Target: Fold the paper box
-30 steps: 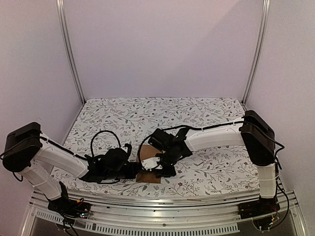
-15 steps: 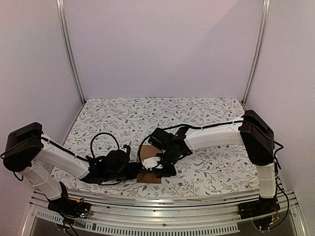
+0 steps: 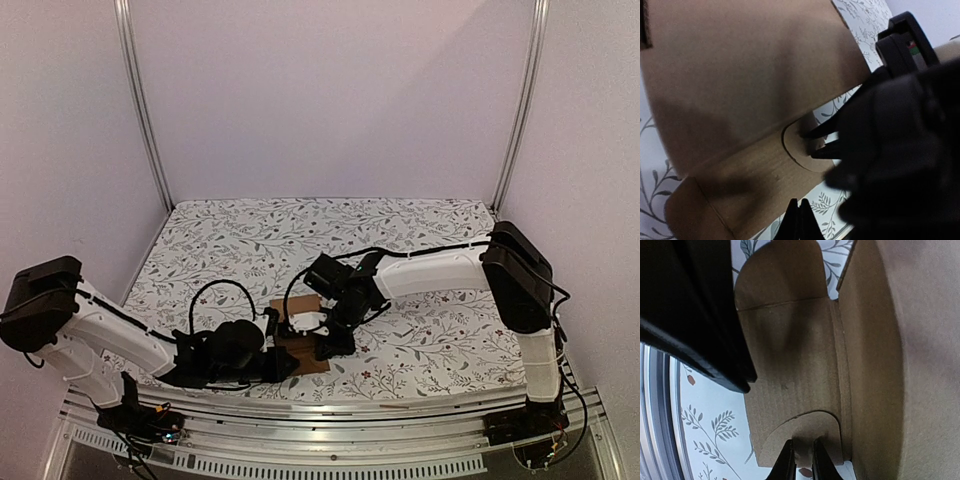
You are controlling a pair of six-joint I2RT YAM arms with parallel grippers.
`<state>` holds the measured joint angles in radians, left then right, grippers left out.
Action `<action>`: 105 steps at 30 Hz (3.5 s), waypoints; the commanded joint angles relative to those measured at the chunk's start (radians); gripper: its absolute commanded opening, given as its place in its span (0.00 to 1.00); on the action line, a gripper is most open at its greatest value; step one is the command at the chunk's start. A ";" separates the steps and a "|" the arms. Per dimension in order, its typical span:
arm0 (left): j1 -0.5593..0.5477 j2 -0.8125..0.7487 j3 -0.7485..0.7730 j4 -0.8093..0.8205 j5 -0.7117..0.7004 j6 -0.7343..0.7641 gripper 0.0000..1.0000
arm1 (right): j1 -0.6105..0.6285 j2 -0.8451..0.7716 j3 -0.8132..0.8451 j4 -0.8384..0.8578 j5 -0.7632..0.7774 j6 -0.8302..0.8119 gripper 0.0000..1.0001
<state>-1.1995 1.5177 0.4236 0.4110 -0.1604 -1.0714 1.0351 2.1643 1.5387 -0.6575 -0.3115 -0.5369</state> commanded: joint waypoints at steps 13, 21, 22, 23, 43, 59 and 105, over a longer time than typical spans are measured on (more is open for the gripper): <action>-0.017 -0.115 -0.035 -0.008 0.060 0.053 0.00 | -0.021 0.155 -0.069 -0.057 0.090 0.080 0.11; -0.054 -0.558 -0.161 -0.399 -0.148 -0.051 0.00 | -0.040 0.153 -0.057 -0.065 0.075 0.123 0.12; -0.050 -0.608 -0.184 -0.472 -0.186 -0.076 0.00 | -0.040 0.151 -0.057 -0.064 0.075 0.125 0.12; -0.045 -0.656 -0.206 -0.526 -0.212 -0.097 0.00 | -0.040 0.151 -0.056 -0.065 0.075 0.127 0.12; 0.132 -0.504 -0.276 -0.250 -0.089 0.001 0.00 | -0.040 -0.109 -0.051 -0.112 0.076 0.203 0.28; 0.121 -0.175 -0.159 -0.008 0.035 0.056 0.00 | -0.067 -0.245 0.128 -0.195 0.158 0.040 0.39; 0.069 0.203 0.251 -0.330 0.043 0.118 0.00 | -0.097 -0.032 0.121 -0.094 0.095 0.052 0.38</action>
<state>-1.1069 1.7027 0.6579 0.2409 -0.0830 -0.9802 0.9474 2.1029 1.6890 -0.7189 -0.1925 -0.5030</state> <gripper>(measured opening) 0.006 0.377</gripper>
